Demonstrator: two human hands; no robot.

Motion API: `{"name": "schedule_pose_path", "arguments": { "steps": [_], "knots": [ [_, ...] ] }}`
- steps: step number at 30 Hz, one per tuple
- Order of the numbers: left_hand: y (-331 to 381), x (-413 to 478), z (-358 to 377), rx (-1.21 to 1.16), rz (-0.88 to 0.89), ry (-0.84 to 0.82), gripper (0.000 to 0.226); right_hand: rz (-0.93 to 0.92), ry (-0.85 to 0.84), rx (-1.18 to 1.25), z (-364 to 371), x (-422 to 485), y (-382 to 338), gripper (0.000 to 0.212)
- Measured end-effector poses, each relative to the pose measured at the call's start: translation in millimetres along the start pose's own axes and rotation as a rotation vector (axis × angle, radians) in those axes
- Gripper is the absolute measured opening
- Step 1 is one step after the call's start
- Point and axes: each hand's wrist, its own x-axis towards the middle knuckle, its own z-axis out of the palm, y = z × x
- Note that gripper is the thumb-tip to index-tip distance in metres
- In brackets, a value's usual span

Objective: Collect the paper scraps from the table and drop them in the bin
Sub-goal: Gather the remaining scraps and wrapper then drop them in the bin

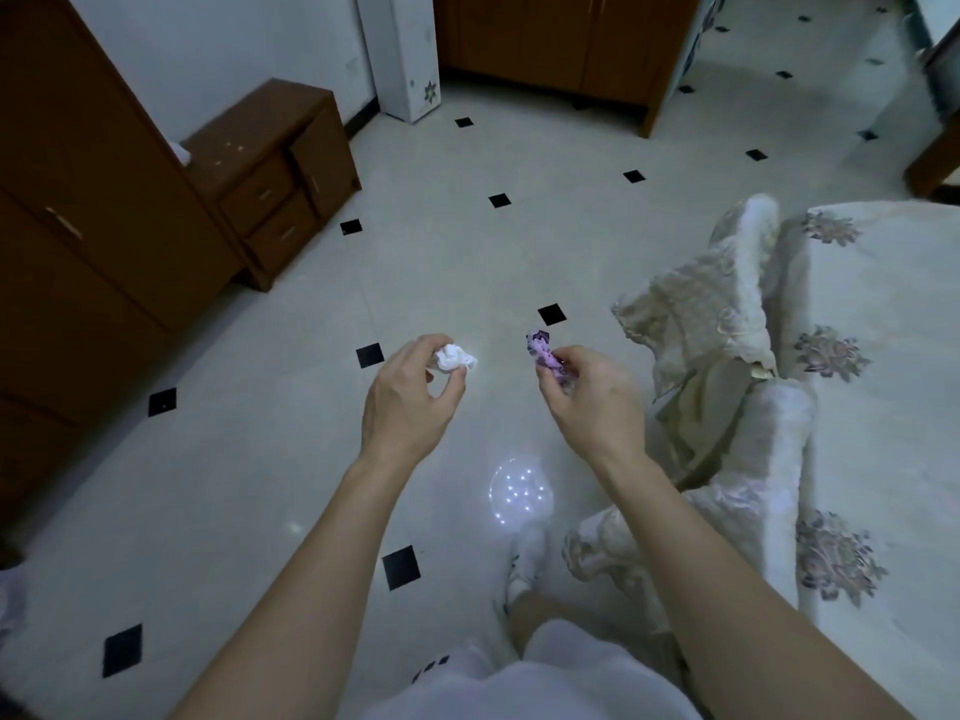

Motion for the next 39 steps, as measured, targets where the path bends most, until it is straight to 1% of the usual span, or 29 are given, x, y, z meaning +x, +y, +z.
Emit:
{"name": "schedule_pose_path", "arguments": {
  "steps": [5,8,11,16,20,25,32,36,39],
  "knots": [
    [-5.1,59.9,21.2,-0.019,0.026,0.001,0.009,0.019,0.017,-0.022,19.8,54.1,12.2,0.02],
    [-6.4,104.0,45.3,-0.031,0.058,-0.019,0.011,0.033,0.021,-0.014,29.8,96.9,28.0,0.02],
    [-5.3,157.2,73.4,-0.031,0.068,-0.043,0.012,0.051,0.073,-0.008,37.2,150.3,51.7,0.019],
    [14.0,249.8,120.5,-0.012,0.093,-0.087,0.01,0.097,0.081,-0.011,38.0,240.4,88.3,0.02],
    [33.8,314.8,157.1,-0.009,0.114,-0.095,0.011,0.12,0.126,-0.012,28.6,300.9,114.8,0.023],
    [49.9,367.1,196.7,-0.028,0.162,-0.141,0.009,0.168,0.143,-0.025,17.1,353.5,152.6,0.024],
    [62.0,432.2,245.7,-0.059,0.166,-0.246,0.008,0.253,0.199,-0.036,12.4,403.7,193.2,0.019],
    [65.4,482.1,276.8,-0.083,0.191,-0.275,0.009,0.271,0.204,-0.054,16.8,444.9,216.5,0.02],
    [65.6,533.5,300.6,-0.115,0.199,-0.296,0.007,0.301,0.243,-0.056,21.8,490.6,230.3,0.019]
  ]
}}
